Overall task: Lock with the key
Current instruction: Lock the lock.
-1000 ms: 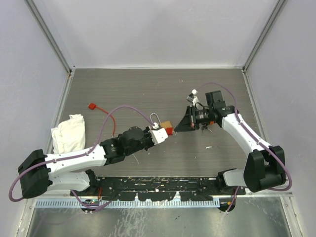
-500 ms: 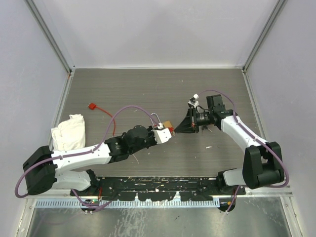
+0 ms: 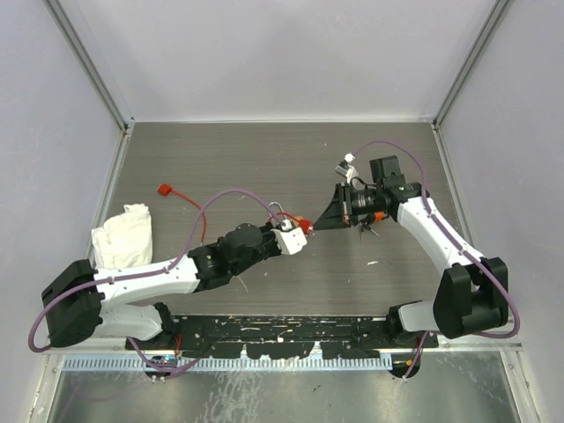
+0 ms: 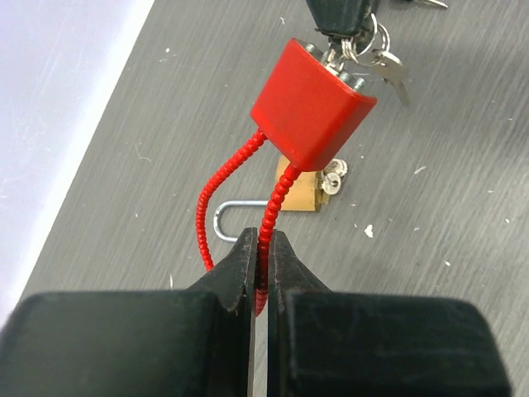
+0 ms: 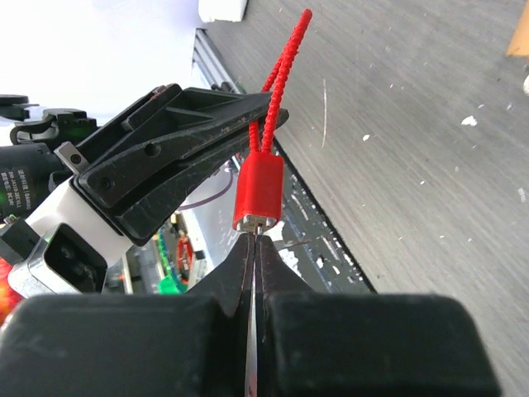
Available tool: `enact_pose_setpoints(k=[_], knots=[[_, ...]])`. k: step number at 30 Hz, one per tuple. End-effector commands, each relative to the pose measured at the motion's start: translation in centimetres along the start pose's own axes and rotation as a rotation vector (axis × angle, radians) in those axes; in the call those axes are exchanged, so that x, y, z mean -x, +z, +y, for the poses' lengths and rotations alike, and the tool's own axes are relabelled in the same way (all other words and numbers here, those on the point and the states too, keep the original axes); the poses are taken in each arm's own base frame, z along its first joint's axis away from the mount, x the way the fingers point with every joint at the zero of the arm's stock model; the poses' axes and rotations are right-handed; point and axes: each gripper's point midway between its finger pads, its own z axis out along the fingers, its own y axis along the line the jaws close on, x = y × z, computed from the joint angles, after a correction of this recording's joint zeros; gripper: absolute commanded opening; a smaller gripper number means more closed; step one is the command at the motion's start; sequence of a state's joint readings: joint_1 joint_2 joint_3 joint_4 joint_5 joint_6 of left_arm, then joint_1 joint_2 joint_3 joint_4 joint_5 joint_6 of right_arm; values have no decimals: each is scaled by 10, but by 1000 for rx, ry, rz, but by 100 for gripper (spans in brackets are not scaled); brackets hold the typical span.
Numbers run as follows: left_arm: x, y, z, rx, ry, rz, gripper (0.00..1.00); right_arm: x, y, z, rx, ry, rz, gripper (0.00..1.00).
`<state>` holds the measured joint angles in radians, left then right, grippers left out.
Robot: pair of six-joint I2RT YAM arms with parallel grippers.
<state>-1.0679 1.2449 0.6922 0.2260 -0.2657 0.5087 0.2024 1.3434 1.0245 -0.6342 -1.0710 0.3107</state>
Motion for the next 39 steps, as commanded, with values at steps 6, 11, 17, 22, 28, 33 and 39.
enact_pose_setpoints(k=[6,11,17,22,28,33,39], knots=[[-35,-32,7,1,-89,140,0,-1,-14,23,153,-85,32,16],[-28,-45,0,-49,-141,106,0,3,-23,26,121,-200,6,57],[-19,-61,-10,-127,-188,68,0,6,-38,27,31,-547,-27,61],[-5,-77,-38,-311,-282,68,0,17,-51,46,23,-1263,-123,93],[7,-89,-61,-451,-409,103,0,-30,-42,61,320,-1649,-52,100],[27,-93,-62,-481,-491,57,0,-53,-21,49,369,-1824,61,97],[42,-93,-53,-449,-528,-21,0,-53,-12,56,399,-1876,67,75]])
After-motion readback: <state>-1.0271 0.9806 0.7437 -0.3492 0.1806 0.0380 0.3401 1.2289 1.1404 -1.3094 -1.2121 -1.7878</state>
